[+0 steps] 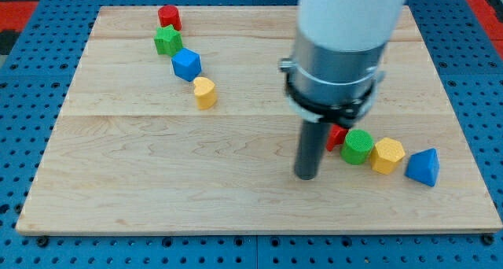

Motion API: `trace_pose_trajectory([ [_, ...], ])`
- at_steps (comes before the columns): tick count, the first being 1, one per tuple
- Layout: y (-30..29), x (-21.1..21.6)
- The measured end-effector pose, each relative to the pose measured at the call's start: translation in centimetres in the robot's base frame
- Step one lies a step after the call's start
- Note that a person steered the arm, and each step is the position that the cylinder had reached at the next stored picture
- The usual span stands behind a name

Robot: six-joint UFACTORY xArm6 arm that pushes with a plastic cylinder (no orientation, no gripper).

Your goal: Push the red star to the left of the green circle

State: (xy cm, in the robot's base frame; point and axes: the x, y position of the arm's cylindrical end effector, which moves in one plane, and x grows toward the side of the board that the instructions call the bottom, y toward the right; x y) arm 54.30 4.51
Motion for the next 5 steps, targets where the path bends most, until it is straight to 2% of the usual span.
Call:
trace_pose_trajectory([
  [1,-8.2,-5.7],
  [2,-1.7,-11.5],
  [3,5.2,-9.3],
  [4,5.2,-3.5],
  [5,0.2,-5.7],
])
